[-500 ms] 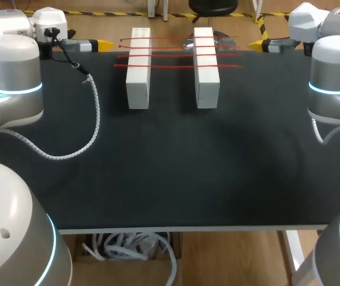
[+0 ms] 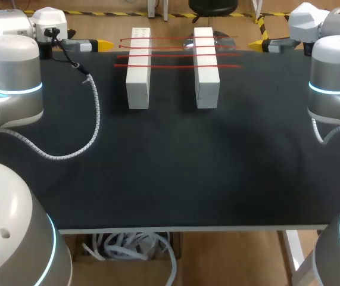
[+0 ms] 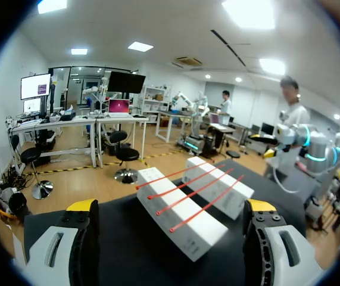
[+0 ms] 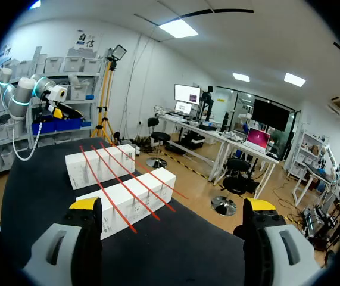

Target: Grab the tape and strap the tape.

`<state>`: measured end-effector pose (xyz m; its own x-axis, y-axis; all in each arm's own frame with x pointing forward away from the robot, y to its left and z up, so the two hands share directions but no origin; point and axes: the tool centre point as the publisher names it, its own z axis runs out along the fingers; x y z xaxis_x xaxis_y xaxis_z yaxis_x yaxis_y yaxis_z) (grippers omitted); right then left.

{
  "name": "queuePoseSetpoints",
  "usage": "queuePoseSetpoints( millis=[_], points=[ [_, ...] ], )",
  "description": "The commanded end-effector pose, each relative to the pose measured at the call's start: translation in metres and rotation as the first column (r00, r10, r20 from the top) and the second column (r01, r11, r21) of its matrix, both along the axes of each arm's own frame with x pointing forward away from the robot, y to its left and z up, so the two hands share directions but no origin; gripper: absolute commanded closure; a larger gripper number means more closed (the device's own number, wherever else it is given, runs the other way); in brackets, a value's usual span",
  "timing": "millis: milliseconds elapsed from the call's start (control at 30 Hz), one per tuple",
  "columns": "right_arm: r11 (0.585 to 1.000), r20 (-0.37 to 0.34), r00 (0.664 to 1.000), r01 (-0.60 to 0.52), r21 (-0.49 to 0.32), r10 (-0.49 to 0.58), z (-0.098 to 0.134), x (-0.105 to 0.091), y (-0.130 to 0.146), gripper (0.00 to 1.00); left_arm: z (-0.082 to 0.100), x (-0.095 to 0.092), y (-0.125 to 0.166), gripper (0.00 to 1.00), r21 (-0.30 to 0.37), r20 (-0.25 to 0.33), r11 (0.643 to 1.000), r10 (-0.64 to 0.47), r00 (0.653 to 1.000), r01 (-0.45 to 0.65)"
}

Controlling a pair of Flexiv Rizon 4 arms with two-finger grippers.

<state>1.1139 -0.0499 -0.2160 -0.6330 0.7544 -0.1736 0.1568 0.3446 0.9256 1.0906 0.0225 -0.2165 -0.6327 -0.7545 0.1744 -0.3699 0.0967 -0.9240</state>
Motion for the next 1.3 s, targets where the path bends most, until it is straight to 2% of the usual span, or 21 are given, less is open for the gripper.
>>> queuePoseSetpoints(
  millis=[33, 67, 133, 167, 200, 300, 400, 467, 600, 667, 800, 933, 1133, 1200, 1300],
  points=[
    [1.000, 0.001, 1.000, 0.000, 0.001, 0.000, 0.000, 0.000, 0.000, 0.00, -0.002, 0.000, 0.000, 0.00, -0.003, 0.006, 1.000, 0.002, 1.000, -0.002],
    [1.000, 0.001, 1.000, 0.000, 0.001, 0.000, 0.000, 0.000, 0.000, 0.00, -0.002, 0.000, 0.000, 0.00, -0.003, 0.006, 1.000, 0.002, 1.000, -0.002],
    [1.000, 0.001, 1.000, 0.000, 0.001, 0.000, 0.000, 0.000, 0.000, 0.00, -0.004, 0.008, 0.011, 0.00, -0.016, 0.071, 0.988, -0.155, 0.985, 0.157],
    [1.000, 0.001, 1.000, 0.000, 0.001, 0.000, 0.000, 0.000, 0.000, 0.00, -0.005, 0.011, 0.017, 0.00, 0.030, 0.140, 0.978, -0.207, 0.968, 0.205],
    [1.000, 0.001, 1.000, 0.000, 0.001, 0.000, 0.000, 0.000, 0.000, 0.00, -0.008, 0.015, 0.023, 0.00, 0.070, 0.170, 0.962, -0.271, 0.947, 0.262],
    [1.000, 0.001, 1.000, 0.000, 0.001, 0.000, 0.000, 0.000, 0.000, 0.00, -0.016, 0.020, 0.041, 0.00, 0.096, 0.205, 0.913, -0.408, 0.890, 0.397],
    [1.000, 0.001, 1.000, 0.000, 0.001, 0.000, 0.000, 0.000, 0.000, 0.00, -0.025, 0.020, 0.051, 0.00, 0.118, 0.185, 0.875, -0.483, 0.856, 0.469],
    [1.000, 0.001, 1.000, 0.000, 0.001, 0.000, 0.000, 0.000, 0.000, 0.00, -0.029, 0.019, 0.054, 0.00, 0.100, 0.156, 0.872, -0.490, 0.857, 0.480],
    [1.000, 0.001, 1.000, 0.000, 0.001, 0.000, 0.000, 0.000, 0.000, 0.00, -0.028, 0.007, 0.051, 0.00, 0.088, 0.143, 0.863, -0.506, 0.851, 0.498],
    [1.000, 0.001, 1.000, 0.000, 0.001, 0.000, 0.000, 0.000, 0.000, 0.00, -0.029, 0.000, 0.046, 0.00, 0.110, 0.138, 0.872, -0.488, 0.862, 0.477],
    [1.000, 0.001, 1.000, 0.000, 0.001, 0.000, 0.000, 0.000, 0.000, 0.00, -0.029, -0.013, 0.030, 0.00, 0.065, 0.144, 0.891, -0.454, 0.879, 0.449],
    [1.000, 0.001, 1.000, 0.000, 0.001, 0.000, 0.000, 0.000, 0.000, 0.00, -0.035, -0.013, 0.010, 0.00, 0.040, 0.156, 0.901, -0.432, 0.888, 0.431],
    [1.000, 0.001, 1.000, 0.000, 0.001, 0.000, 0.000, 0.000, 0.000, 0.00, -0.046, -0.011, -0.019, 0.00, 0.064, 0.210, 0.906, -0.423, 0.882, 0.419],
    [1.000, 0.001, 1.000, 0.000, 0.001, 0.000, 0.000, 0.000, 0.000, 0.00, -0.041, -0.007, -0.026, 0.00, 0.031, 0.210, 0.939, -0.341, 0.916, 0.342],
    [1.000, 0.001, 1.000, 0.000, 0.001, 0.000, 0.000, 0.000, 0.000, 0.00, -0.041, -0.007, -0.026, 0.00, 0.031, 0.210, 0.939, -0.341, 0.916, 0.342]
  ],
)
